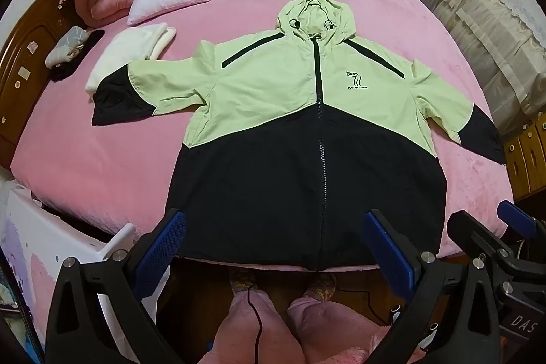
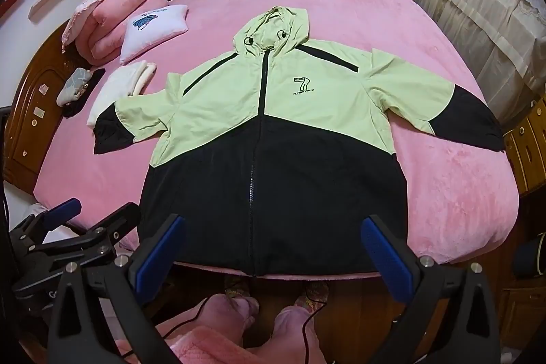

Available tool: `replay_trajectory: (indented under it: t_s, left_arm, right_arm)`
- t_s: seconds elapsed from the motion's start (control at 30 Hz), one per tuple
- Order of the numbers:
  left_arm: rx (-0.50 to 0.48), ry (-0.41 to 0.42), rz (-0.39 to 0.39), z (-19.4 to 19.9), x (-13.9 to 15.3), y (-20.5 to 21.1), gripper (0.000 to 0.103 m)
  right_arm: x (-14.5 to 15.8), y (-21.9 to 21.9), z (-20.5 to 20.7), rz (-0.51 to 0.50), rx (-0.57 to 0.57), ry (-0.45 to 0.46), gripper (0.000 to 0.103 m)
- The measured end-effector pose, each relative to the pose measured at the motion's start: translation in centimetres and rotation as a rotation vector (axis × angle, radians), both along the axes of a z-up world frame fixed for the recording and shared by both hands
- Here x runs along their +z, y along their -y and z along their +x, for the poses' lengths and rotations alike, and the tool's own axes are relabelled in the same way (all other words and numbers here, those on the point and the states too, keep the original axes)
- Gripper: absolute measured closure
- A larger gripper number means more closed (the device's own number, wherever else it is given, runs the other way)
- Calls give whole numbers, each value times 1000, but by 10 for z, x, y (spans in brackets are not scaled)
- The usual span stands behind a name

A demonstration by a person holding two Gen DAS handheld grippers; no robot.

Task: Fold large clothes

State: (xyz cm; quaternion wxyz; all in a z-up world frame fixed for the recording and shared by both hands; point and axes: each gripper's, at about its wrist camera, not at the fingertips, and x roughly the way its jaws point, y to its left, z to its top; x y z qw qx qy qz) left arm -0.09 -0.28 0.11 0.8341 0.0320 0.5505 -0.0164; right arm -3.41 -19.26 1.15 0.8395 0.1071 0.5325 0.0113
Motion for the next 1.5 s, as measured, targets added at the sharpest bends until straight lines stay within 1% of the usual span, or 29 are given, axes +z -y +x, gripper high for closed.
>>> replay_trajectory:
  t_s: [0.3, 0.5, 0.8, 1.5]
  left_arm:
    - [-3, 3, -4, -4, 1, 1, 1]
    - [-1, 2, -6, -9, 1, 1, 1]
    - [-1, -6, 11, -16, -4, 1, 1]
    - [4, -11, 11, -16, -4, 5, 1]
  right_arm:
    - [1, -3, 0, 0, -3, -3, 0]
    - [-4, -4, -6, 1, -8, -10, 0]
    - [-8, -5, -8, 7, -9, -26, 0]
    - [-9, -1, -9, 10, -8, -26, 0]
